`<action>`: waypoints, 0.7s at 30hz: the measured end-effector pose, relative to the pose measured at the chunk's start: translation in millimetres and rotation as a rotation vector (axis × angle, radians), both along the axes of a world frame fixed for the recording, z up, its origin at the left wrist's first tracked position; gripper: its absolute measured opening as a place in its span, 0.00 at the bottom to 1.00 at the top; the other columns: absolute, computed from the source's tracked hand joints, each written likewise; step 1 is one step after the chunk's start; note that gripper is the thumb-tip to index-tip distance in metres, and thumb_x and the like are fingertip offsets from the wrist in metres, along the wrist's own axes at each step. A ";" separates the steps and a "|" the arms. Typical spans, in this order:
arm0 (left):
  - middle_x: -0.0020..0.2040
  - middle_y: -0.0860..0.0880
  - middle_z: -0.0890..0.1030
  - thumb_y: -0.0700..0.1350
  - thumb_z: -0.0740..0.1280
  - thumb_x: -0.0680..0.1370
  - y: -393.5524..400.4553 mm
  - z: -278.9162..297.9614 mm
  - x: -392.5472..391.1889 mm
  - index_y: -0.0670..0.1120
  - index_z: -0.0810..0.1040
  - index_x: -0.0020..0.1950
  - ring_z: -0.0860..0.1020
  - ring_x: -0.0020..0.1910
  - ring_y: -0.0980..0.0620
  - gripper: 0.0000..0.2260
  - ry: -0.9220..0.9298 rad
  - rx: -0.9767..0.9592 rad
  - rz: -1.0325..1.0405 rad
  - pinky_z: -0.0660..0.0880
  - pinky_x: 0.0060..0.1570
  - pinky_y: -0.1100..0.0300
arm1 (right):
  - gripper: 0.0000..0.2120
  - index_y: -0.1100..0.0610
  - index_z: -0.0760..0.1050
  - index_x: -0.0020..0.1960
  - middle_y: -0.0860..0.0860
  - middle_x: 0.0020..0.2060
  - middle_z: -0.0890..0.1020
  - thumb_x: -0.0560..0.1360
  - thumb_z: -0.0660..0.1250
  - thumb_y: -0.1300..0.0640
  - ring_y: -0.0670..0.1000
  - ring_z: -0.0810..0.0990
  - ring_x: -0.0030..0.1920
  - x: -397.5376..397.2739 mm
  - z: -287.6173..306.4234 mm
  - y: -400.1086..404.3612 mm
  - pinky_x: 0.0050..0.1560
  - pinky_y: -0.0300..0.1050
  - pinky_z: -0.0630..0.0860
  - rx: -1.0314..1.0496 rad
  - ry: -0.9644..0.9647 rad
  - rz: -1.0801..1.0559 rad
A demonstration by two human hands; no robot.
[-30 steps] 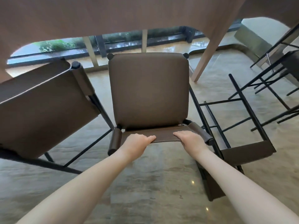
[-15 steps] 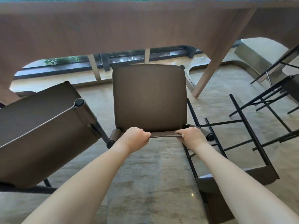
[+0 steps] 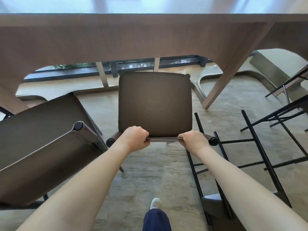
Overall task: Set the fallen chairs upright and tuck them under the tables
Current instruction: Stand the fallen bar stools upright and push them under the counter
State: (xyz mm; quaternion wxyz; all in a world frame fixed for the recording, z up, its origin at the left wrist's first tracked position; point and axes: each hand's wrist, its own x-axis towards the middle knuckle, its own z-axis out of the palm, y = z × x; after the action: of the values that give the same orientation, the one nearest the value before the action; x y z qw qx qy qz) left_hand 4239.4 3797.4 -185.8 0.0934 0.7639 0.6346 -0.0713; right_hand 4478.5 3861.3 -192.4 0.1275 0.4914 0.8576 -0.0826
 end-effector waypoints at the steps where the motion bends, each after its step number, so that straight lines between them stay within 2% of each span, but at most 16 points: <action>1: 0.36 0.50 0.78 0.52 0.58 0.78 7.9 3.5 -2.9 0.47 0.79 0.45 0.77 0.36 0.47 0.13 -0.008 -0.006 0.007 0.73 0.36 0.60 | 0.10 0.49 0.80 0.49 0.50 0.42 0.84 0.78 0.60 0.55 0.56 0.81 0.45 -3.7 3.3 8.5 0.44 0.46 0.78 -0.006 -0.005 0.004; 7: 0.37 0.50 0.79 0.54 0.59 0.78 60.7 24.0 -20.9 0.47 0.79 0.44 0.78 0.37 0.48 0.14 -0.015 -0.053 0.020 0.74 0.36 0.59 | 0.10 0.50 0.81 0.45 0.51 0.39 0.83 0.75 0.62 0.60 0.56 0.81 0.40 -25.9 23.8 64.3 0.39 0.42 0.75 -0.049 0.000 0.004; 10: 0.36 0.51 0.76 0.52 0.58 0.79 79.9 33.0 -25.3 0.47 0.78 0.44 0.74 0.35 0.48 0.13 0.023 -0.058 0.004 0.69 0.35 0.60 | 0.10 0.52 0.80 0.42 0.51 0.38 0.82 0.73 0.61 0.62 0.57 0.80 0.39 -34.0 30.0 87.7 0.36 0.41 0.72 -0.067 -0.014 0.011; 12: 0.35 0.51 0.74 0.51 0.58 0.79 90.9 37.1 -28.3 0.47 0.78 0.44 0.73 0.35 0.48 0.13 0.037 -0.059 0.001 0.68 0.35 0.60 | 0.10 0.53 0.81 0.43 0.53 0.38 0.82 0.74 0.60 0.60 0.58 0.80 0.39 -37.9 33.5 101.1 0.37 0.42 0.73 -0.074 0.001 0.008; 16: 0.38 0.50 0.80 0.52 0.58 0.78 113.2 40.5 -38.3 0.47 0.79 0.44 0.78 0.37 0.48 0.14 0.012 -0.062 0.007 0.74 0.36 0.60 | 0.13 0.56 0.81 0.47 0.55 0.41 0.83 0.77 0.59 0.55 0.59 0.81 0.43 -47.2 39.1 124.0 0.44 0.46 0.79 -0.056 0.013 0.027; 21: 0.37 0.50 0.79 0.52 0.58 0.78 140.5 45.7 -48.1 0.48 0.76 0.40 0.77 0.37 0.47 0.13 0.026 -0.056 0.011 0.69 0.35 0.60 | 0.13 0.57 0.81 0.48 0.56 0.43 0.83 0.78 0.60 0.52 0.60 0.81 0.45 -58.8 45.9 152.5 0.43 0.45 0.76 -0.028 0.010 0.027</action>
State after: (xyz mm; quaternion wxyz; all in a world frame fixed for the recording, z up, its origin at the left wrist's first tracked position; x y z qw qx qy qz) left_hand 4191.3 3937.8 -140.1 0.1070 0.7566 0.6375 -0.0985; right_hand 4419.7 4013.9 -146.5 0.1313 0.4774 0.8635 -0.0955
